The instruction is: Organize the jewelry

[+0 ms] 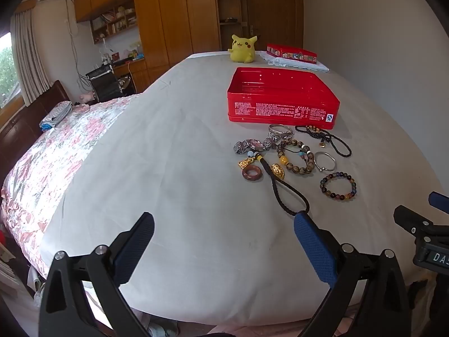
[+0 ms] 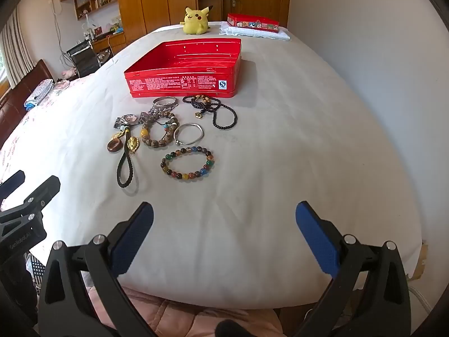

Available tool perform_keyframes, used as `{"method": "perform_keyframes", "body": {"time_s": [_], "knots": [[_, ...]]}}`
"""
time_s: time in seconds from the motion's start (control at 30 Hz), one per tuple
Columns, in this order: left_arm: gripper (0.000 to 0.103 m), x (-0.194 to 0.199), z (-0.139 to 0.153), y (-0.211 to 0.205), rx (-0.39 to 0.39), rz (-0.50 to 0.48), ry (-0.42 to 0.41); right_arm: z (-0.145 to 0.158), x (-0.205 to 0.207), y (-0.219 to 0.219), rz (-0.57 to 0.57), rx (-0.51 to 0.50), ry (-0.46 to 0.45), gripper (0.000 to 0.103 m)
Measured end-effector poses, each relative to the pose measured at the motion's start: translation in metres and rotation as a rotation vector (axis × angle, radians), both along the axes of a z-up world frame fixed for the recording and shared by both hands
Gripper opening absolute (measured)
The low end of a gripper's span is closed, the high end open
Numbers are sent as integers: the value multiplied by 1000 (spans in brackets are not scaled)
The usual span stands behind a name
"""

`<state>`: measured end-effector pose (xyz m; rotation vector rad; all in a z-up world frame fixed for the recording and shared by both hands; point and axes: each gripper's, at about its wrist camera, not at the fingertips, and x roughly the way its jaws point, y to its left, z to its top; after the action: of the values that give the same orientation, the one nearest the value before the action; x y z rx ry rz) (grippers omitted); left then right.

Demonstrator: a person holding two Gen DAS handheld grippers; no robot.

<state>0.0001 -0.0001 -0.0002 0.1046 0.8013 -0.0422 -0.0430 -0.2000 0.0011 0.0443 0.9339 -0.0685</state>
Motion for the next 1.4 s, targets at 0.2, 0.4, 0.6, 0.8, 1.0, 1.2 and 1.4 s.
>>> {"method": "perform_keyframes", "body": {"time_s": [0.2, 0.4, 0.6, 0.8, 1.0, 1.2, 1.4], "knots": [[99, 0, 0, 0, -1, -2, 0, -2, 1, 0, 0, 2, 1, 100], [99, 0, 0, 0, 3, 1, -2, 0, 3, 0, 0, 4, -1, 100], [99, 0, 0, 0, 4, 1, -3, -1, 0, 0, 1, 6, 0, 100], [99, 0, 0, 0, 4, 0, -2, -1, -3, -1, 0, 5, 0, 100], [99, 0, 0, 0, 5, 1, -3, -2, 2, 1, 1, 8, 2, 100], [99, 0, 0, 1, 4, 0, -1, -2, 2, 1, 0, 11, 3, 100], [99, 0, 0, 0, 7, 0, -2, -2, 2, 0, 1, 12, 4, 100]]}}
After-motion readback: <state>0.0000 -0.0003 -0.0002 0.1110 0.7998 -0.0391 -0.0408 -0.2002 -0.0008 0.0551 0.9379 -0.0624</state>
